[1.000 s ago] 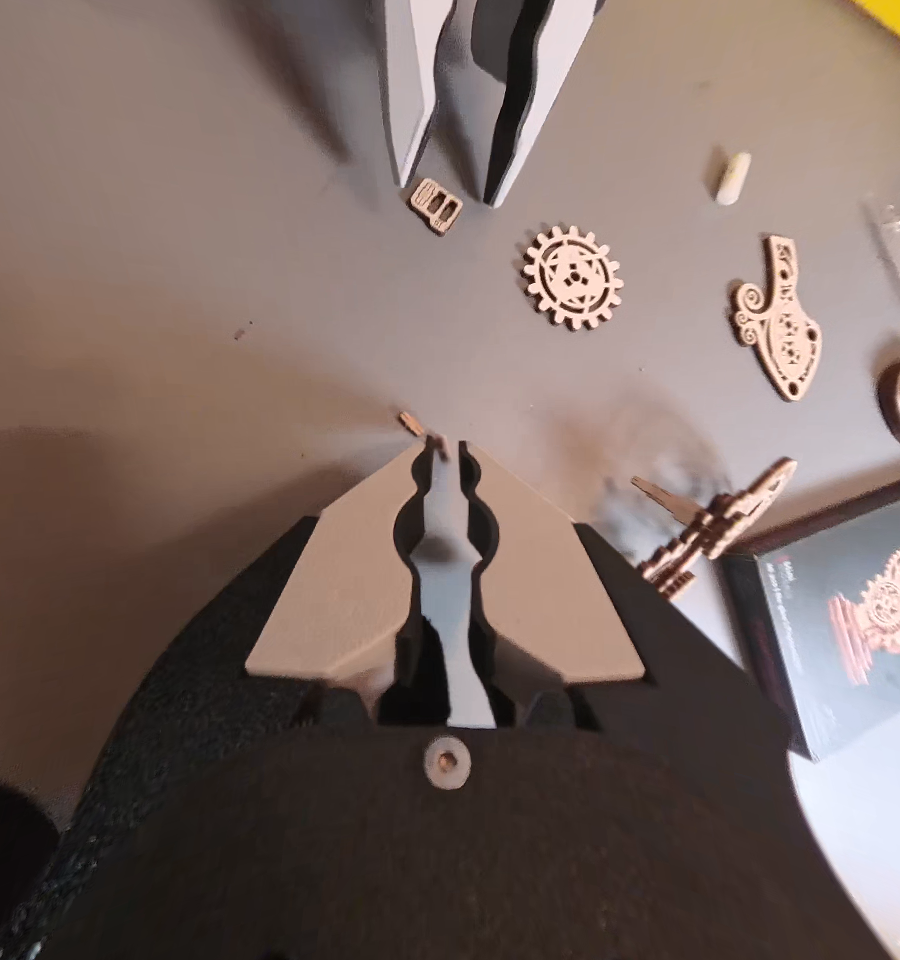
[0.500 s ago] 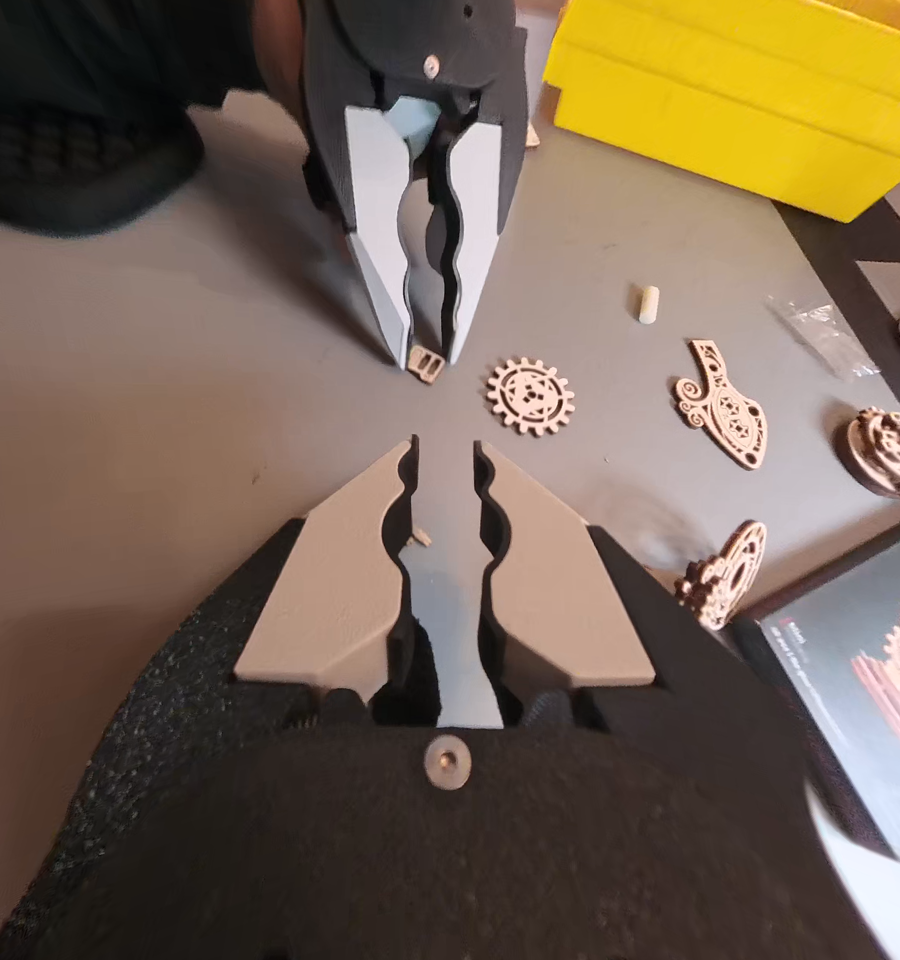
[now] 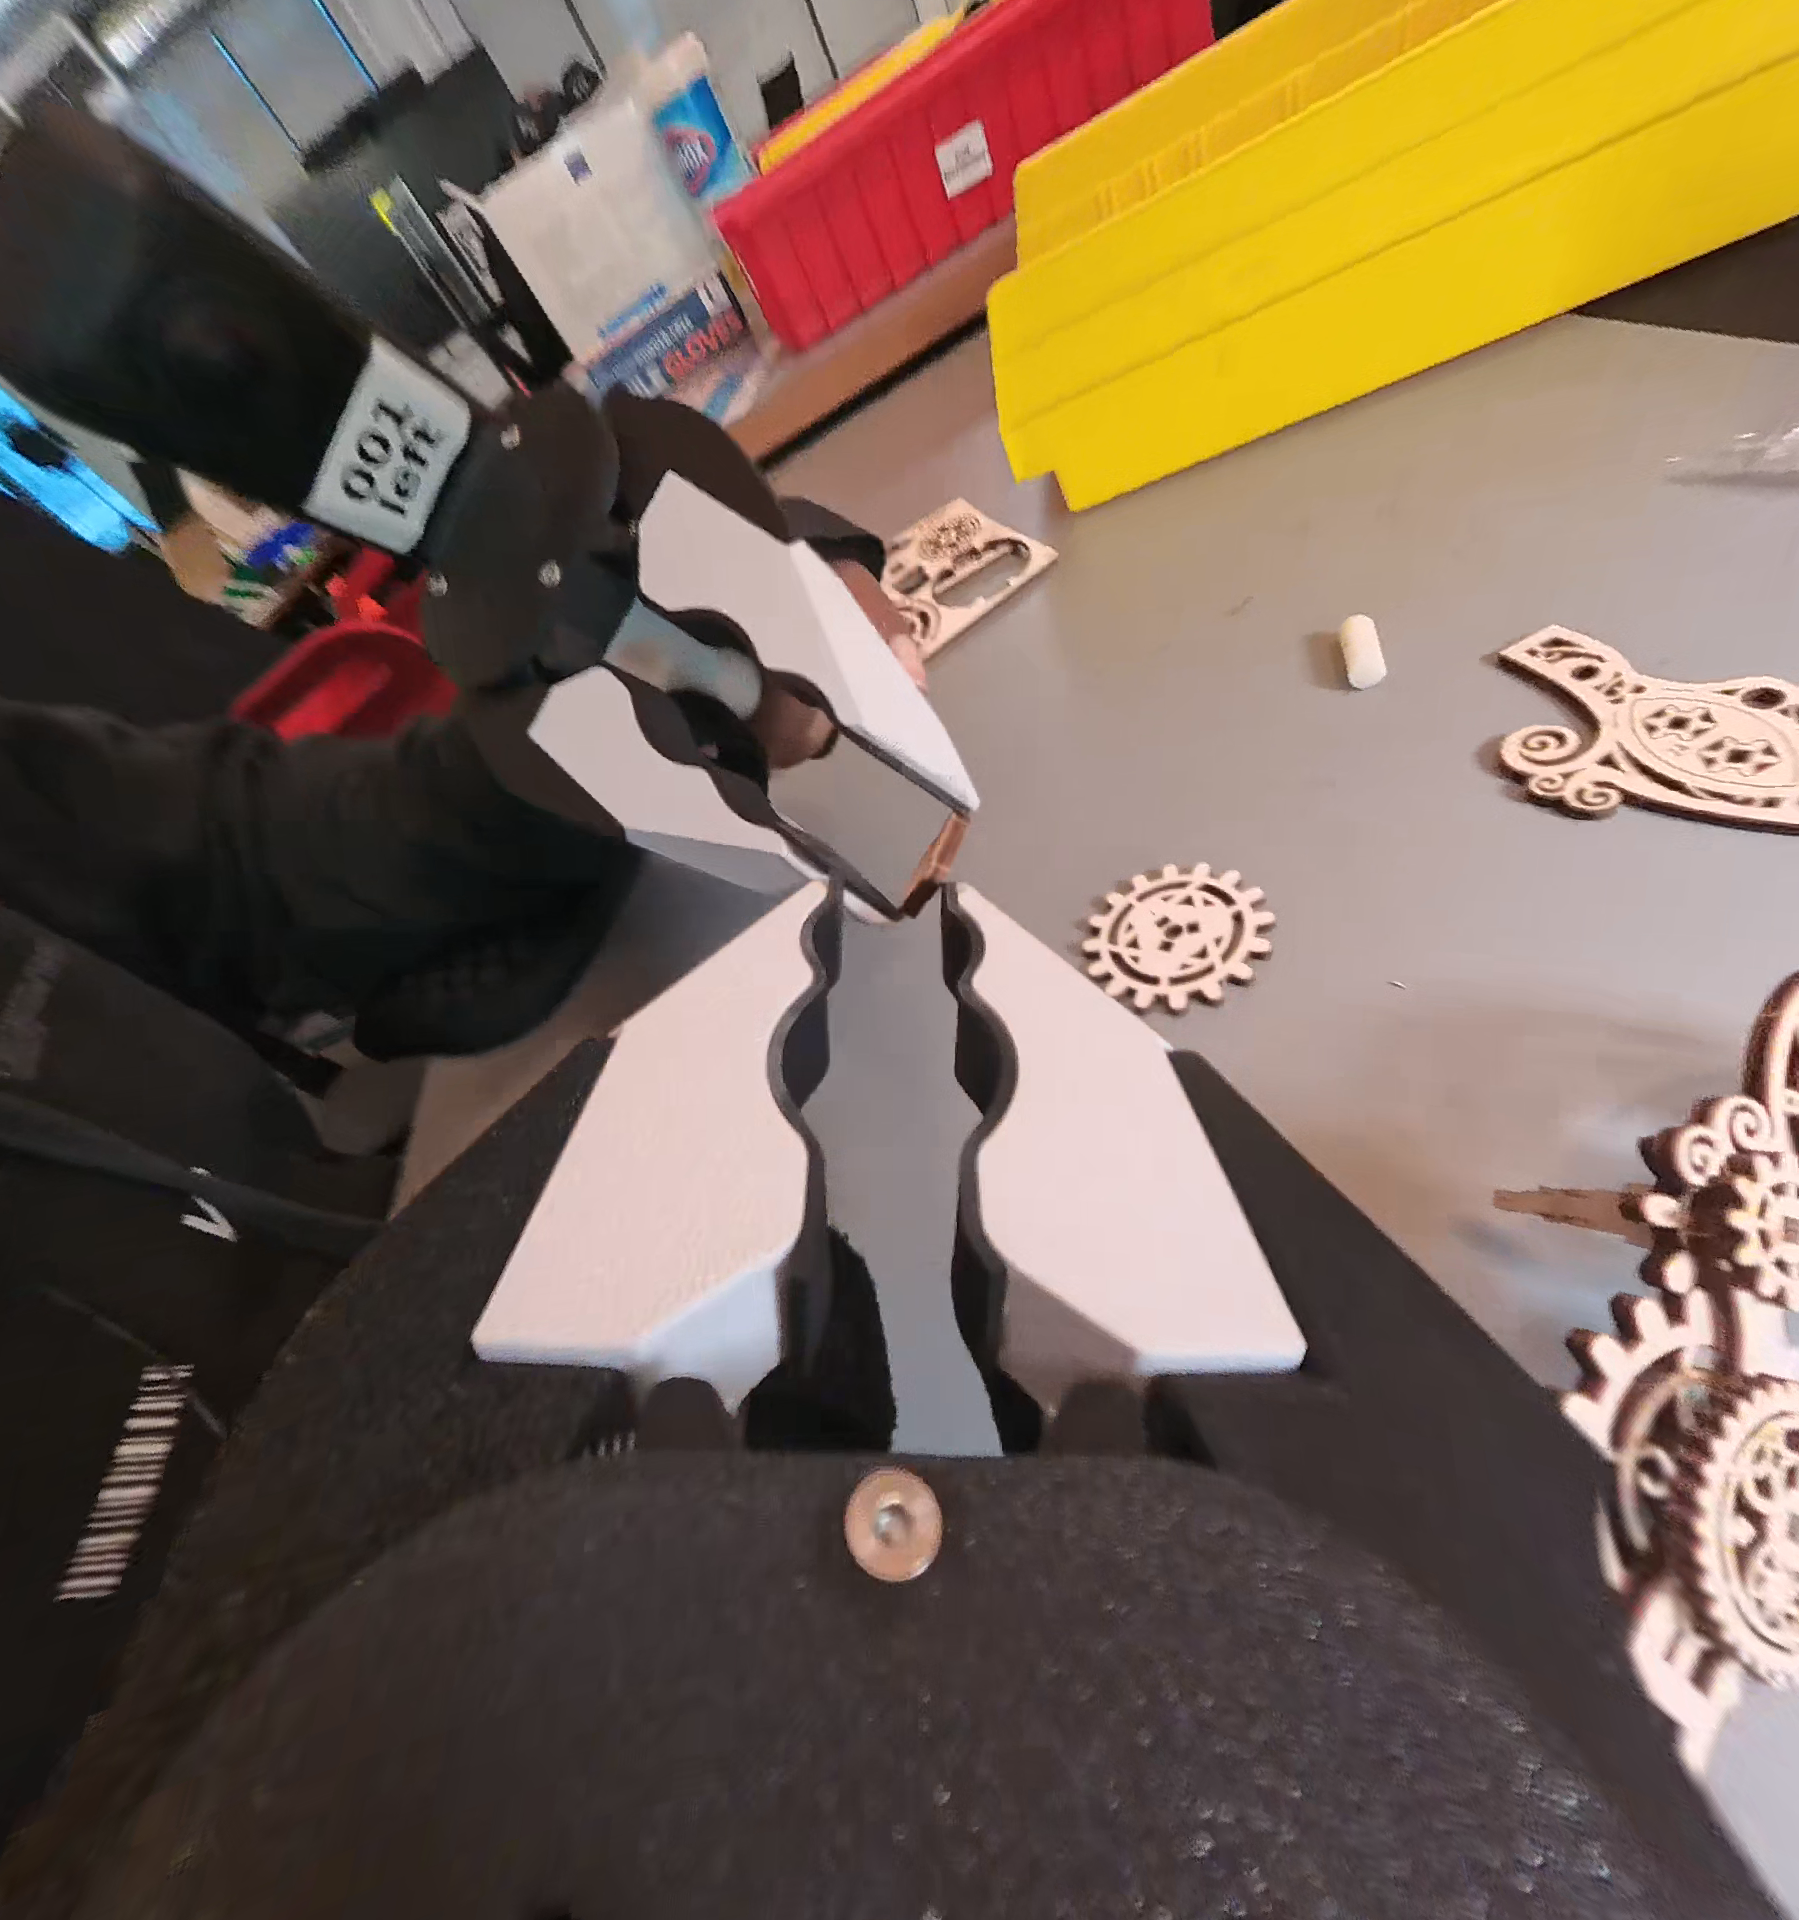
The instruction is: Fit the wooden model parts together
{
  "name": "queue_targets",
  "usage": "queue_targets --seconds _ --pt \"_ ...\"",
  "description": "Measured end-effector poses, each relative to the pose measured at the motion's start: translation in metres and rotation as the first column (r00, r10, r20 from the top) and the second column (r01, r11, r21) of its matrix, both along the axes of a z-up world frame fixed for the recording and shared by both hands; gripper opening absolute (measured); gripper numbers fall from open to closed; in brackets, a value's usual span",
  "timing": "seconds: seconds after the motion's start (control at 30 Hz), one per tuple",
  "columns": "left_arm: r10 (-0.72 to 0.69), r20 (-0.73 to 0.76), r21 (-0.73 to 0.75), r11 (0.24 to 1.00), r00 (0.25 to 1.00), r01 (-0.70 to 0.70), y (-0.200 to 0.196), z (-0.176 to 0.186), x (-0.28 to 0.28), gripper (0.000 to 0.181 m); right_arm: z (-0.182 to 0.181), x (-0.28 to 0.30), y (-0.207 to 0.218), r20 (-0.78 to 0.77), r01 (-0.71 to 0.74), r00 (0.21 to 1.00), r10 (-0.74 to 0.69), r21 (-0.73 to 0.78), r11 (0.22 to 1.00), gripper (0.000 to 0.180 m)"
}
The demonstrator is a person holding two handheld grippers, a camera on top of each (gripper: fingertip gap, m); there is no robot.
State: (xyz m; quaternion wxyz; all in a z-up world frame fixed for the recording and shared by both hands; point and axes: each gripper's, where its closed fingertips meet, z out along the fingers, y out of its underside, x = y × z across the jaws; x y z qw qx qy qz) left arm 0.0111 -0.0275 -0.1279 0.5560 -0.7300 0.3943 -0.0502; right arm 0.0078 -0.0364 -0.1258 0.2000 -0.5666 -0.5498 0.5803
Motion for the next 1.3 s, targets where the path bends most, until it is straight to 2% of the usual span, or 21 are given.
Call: queue_targets --seconds 0.1,0.17,0.3,0.4,0.5,0.57,0.9,1.3 --pt "-0.001 -0.011 0.022 1.000 1.000 0.001 -0.001 0.003 0.001 0.021 0.005 0.000 0.003 -0.011 0.006 1.000 -0.007 -0.087 0.996 0.012" --pt "-0.004 -0.009 0.031 1.000 1.000 0.004 -0.001 0.004 0.002 0.020 0.003 -0.002 0.006 -0.007 0.032 0.999 -0.032 -0.073 0.997 0.003" --pt "-0.013 0.029 0.015 1.000 0.999 0.012 -0.002 0.003 0.003 0.022 0.001 -0.001 0.001 -0.003 0.001 1.000 -0.001 -0.062 0.998 0.001" --pt "-0.025 0.138 -0.078 0.996 0.990 0.037 -0.002 -0.002 0.002 0.033 -0.004 0.003 0.004 0.012 -0.021 1.000 0.021 0.010 1.000 0.001" --pt "-0.043 0.248 -0.186 0.978 0.968 0.091 -0.005 -0.010 0.004 0.030 -0.011 0.009 0.007 0.042 -0.038 0.999 0.034 0.087 0.996 0.001" --pt "-0.033 0.271 -0.236 0.967 0.962 0.099 -0.005 -0.016 0.004 0.028 -0.015 0.011 0.007 0.056 -0.053 0.997 0.046 0.122 0.991 0.001" --pt "-0.024 0.184 -0.301 0.950 0.983 0.079 -0.006 -0.036 0.008 0.018 -0.035 0.015 0.002 0.108 -0.121 0.990 0.092 0.303 0.945 0.001" --pt "-0.055 0.165 -0.318 0.942 0.985 0.106 -0.010 -0.042 0.014 0.011 -0.039 0.016 -0.005 0.109 -0.159 0.986 0.125 0.405 0.901 0.001"
